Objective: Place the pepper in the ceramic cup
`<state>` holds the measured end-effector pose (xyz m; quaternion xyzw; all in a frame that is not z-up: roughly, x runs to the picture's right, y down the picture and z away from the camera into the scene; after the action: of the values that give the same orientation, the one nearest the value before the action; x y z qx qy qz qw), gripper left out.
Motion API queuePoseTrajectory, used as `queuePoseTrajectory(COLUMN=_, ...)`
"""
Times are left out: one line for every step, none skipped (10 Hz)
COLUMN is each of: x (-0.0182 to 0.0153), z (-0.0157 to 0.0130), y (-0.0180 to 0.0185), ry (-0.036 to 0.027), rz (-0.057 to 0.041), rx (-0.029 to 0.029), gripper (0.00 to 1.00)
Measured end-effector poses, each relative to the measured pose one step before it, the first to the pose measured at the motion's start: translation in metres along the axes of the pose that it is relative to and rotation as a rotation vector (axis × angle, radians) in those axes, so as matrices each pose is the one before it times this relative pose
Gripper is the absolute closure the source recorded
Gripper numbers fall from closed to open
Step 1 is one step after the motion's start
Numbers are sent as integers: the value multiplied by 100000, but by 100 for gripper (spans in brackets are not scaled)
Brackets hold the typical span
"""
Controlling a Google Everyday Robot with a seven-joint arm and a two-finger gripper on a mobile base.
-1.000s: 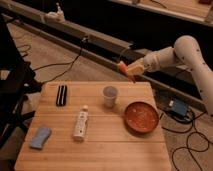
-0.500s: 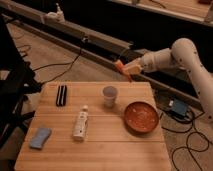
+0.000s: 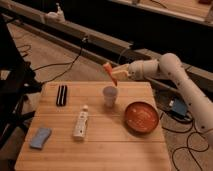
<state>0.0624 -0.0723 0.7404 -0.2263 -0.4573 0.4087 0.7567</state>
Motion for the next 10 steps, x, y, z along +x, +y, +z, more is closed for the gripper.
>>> queuePoseTrajectory(x=963, z=842, y=142, ry=-1813, rz=666, rx=497, gripper=94)
queuePoseTrajectory(x=1090, z=964, y=56, ry=-1334, rz=565, rx=351, gripper=94)
queuePoseTrajectory(x=987, z=901, y=-104, ry=-739, rz=-3, rx=446, gripper=94)
queuePoseTrajectory(x=772, z=811, y=-250, ry=-410, rz=-192, rx=535, gripper=94)
queuePoseTrajectory(x=495, z=718, y=-314, ry=-295, rz=-483, rx=619, gripper=94)
queuePoseTrajectory(x=664, z=554, y=-438, ry=39, rz=-375, rx=900, gripper=94)
queuePoseTrajectory(x=307, z=198, y=-444, ry=102, rz=-331, rx=971, gripper=88)
queuePoseTrajectory(x=465, z=140, y=-512, ry=239, rz=-52, rx=1024, gripper=78)
queuePoseTrajectory(x=235, z=-26, y=-549, ry=-203, rz=96, rx=1216, gripper=66)
queuePoseTrajectory(x=146, z=-76, y=-285, ry=-113, rz=205, rx=659, gripper=58)
